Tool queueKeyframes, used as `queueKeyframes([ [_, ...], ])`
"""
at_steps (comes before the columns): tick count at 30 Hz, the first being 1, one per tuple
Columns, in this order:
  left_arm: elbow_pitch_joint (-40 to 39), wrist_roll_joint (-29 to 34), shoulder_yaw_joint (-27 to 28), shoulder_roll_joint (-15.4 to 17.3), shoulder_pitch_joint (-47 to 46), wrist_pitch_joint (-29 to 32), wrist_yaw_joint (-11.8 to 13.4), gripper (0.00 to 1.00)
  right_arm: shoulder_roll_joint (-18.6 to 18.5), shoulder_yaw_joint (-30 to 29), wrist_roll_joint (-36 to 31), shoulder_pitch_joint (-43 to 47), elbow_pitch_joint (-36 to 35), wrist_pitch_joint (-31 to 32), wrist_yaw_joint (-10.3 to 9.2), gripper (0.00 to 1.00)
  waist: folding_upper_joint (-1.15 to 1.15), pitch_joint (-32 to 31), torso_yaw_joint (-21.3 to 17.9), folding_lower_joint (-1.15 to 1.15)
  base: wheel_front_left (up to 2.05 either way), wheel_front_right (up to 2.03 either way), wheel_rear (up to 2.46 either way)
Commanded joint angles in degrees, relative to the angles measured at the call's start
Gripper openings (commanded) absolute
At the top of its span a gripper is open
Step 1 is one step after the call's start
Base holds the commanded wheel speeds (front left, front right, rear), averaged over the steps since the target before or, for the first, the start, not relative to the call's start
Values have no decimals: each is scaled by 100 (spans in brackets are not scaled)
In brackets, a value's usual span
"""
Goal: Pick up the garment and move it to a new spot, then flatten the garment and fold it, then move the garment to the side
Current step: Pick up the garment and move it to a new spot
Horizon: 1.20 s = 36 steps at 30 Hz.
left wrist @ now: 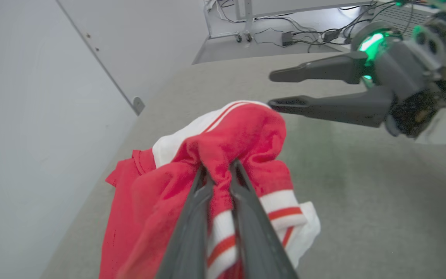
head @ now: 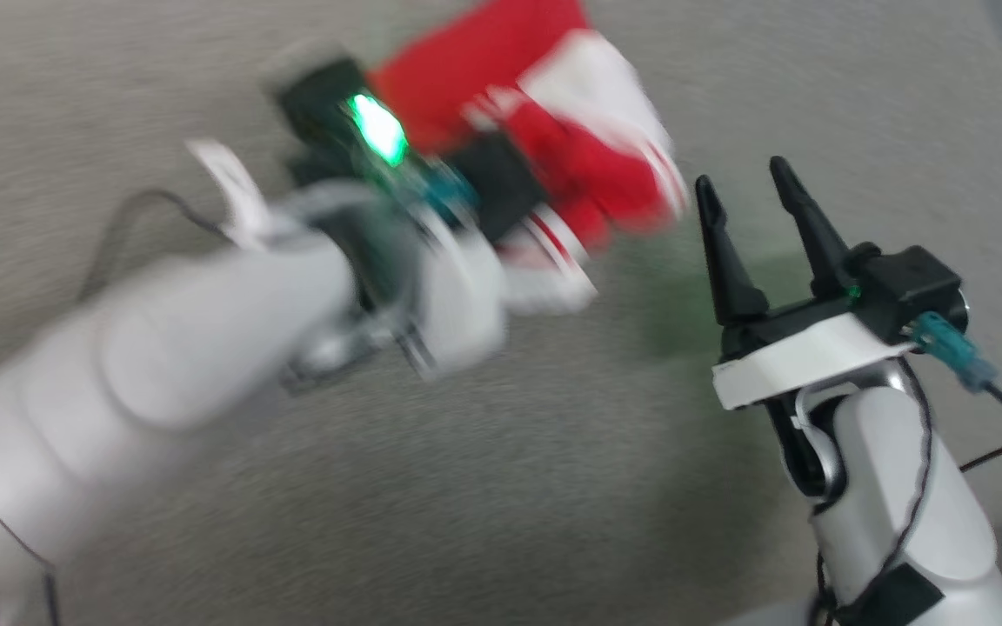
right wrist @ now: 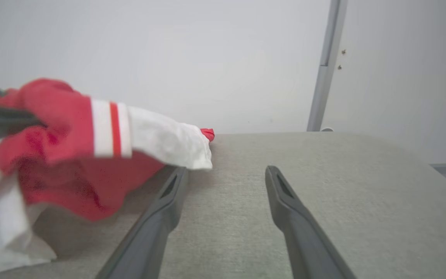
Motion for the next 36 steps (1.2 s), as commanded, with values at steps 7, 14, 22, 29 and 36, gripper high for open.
queueKeyframes([
  [7, -1453, 176, 7, 389, 673, 1274, 16, 0, 23, -348, 452, 280, -316, -13, -4, 100, 0, 448, -1199, 0, 0, 0, 0],
  [14, -1545, 35, 4, 787, 1056, 1972, 16, 0, 21, -429, 746, 408, -442, -13, -4, 100, 0, 584, -1502, 0, 0, 0, 0],
  [22, -1336, -361, -20, 990, 1217, 2619, 16, 0, 19, -351, 878, 386, -487, -13, -3, 100, 0, 655, -1581, 0, 0, 0, 0],
  [29, -1306, -520, 10, 885, 860, 1866, 16, 100, 13, -396, 634, 363, -411, -13, -3, 100, 0, 430, -1184, 0, 0, 0, 0],
  [36, -1001, -907, 0, 773, 955, 407, 16, 100, 8, -594, 5, 412, -257, -13, -4, 100, 0, -83, -457, 0, 0, 0, 0],
])
